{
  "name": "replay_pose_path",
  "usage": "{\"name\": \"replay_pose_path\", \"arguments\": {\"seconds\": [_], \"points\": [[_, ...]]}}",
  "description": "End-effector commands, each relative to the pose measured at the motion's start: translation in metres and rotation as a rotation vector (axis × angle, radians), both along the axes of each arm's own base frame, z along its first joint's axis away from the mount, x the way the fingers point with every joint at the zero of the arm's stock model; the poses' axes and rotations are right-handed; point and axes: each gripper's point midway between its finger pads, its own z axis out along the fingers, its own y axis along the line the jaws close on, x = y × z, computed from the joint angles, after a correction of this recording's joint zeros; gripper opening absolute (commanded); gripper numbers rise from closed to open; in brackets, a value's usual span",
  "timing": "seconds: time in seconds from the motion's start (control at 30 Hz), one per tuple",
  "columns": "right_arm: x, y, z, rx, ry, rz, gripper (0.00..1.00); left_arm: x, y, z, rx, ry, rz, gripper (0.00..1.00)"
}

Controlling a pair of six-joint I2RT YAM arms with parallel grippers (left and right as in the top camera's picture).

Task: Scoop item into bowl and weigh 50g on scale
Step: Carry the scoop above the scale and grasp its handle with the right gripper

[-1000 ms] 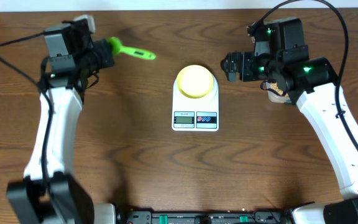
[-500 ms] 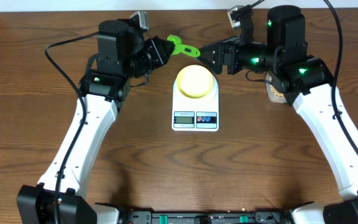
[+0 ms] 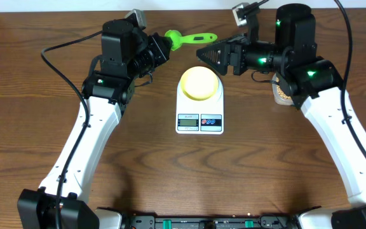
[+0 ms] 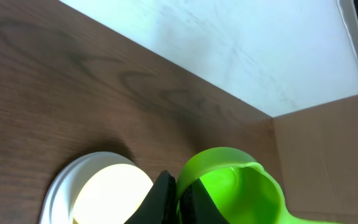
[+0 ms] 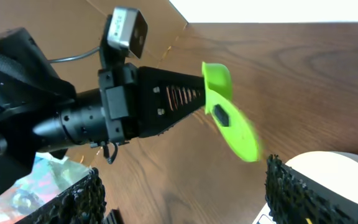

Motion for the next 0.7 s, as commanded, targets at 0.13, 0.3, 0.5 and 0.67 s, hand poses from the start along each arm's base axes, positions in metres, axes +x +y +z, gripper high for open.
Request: {"name": "replay_pose_path", "arguments": {"seconds": [0.13, 0.3, 0.5, 0.67], "points": [[-0.001, -0.007, 0.021, 0.013, -0.050, -0.031, 0.80, -0.003, -0.012, 0.016, -0.045, -0.038, -0.067, 0.07], [0.000, -0.008, 0.022, 0.011, -0.053, -0.037, 0.75, -0.012, -0.025, 0.021, -0.049, -0.069, -0.175, 0.07], [0.000, -0.008, 0.021, 0.011, -0.053, -0.037, 0.65, -0.019, -0.032, 0.023, -0.040, -0.096, -0.246, 0.07], [0.000, -0.008, 0.021, 0.011, -0.053, -0.037, 0.50, -0.022, -0.035, 0.022, -0.005, -0.123, -0.287, 0.07]]}}
